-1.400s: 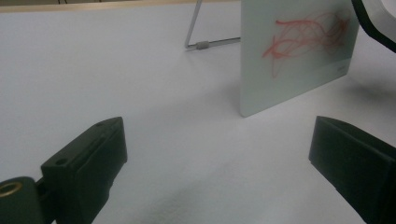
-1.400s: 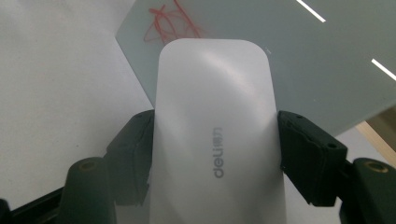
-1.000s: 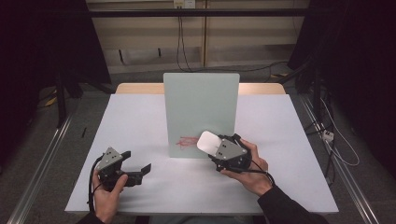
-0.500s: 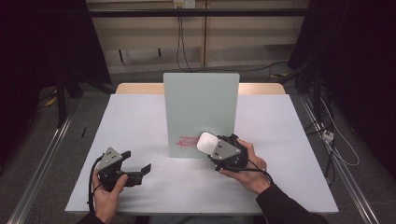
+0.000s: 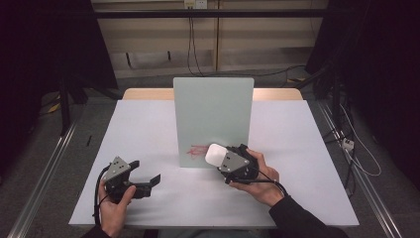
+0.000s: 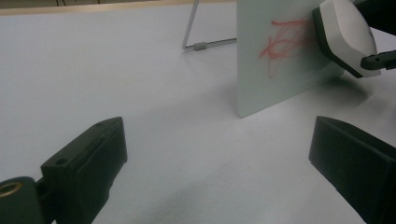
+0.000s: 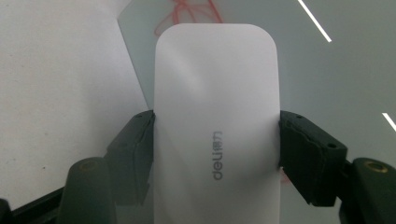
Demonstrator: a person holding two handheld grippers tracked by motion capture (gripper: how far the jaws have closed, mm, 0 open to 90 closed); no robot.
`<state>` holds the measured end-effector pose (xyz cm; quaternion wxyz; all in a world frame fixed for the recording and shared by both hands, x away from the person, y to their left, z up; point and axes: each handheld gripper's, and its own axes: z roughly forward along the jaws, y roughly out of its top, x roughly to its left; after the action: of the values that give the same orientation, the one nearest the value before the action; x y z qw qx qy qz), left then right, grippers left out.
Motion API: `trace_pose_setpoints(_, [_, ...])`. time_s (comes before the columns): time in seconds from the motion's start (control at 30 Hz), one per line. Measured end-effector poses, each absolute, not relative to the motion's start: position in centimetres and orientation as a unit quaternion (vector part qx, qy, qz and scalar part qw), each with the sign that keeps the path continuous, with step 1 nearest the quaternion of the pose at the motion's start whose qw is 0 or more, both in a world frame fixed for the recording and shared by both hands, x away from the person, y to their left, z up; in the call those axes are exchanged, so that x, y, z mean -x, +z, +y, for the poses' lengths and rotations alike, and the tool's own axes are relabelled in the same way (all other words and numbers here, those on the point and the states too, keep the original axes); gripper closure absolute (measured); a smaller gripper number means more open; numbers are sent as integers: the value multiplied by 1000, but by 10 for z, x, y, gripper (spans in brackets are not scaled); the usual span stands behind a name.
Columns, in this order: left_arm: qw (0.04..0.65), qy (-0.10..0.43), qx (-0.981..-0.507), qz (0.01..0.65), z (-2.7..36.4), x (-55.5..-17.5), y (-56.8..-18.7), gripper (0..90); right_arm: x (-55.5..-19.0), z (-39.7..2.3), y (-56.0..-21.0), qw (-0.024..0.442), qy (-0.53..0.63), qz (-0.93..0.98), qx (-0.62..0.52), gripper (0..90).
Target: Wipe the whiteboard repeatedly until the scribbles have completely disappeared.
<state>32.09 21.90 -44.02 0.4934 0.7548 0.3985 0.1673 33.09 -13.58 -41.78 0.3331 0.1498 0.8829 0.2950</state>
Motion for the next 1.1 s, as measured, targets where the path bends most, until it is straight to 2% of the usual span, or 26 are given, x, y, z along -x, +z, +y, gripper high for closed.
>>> trace_pose_setpoints(0.4, [495, 166, -754, 398, 219, -321, -440, 42, -332, -130, -421, 313, 290, 893, -140, 315])
trace_pose_setpoints(0.63, [496, 167, -753, 398, 219, -321, -440, 42, -334, -134, -405, 361, 306, 867, -154, 315])
trace_pose_setpoints(0.8, [494, 166, -754, 399, 219, -321, -440, 42, -334, -131, -408, 366, 301, 868, -147, 315])
trace_pose_setpoints(1.1, [495, 166, -754, 398, 219, -321, -440, 42, -333, -119, -420, 340, 295, 884, -126, 315])
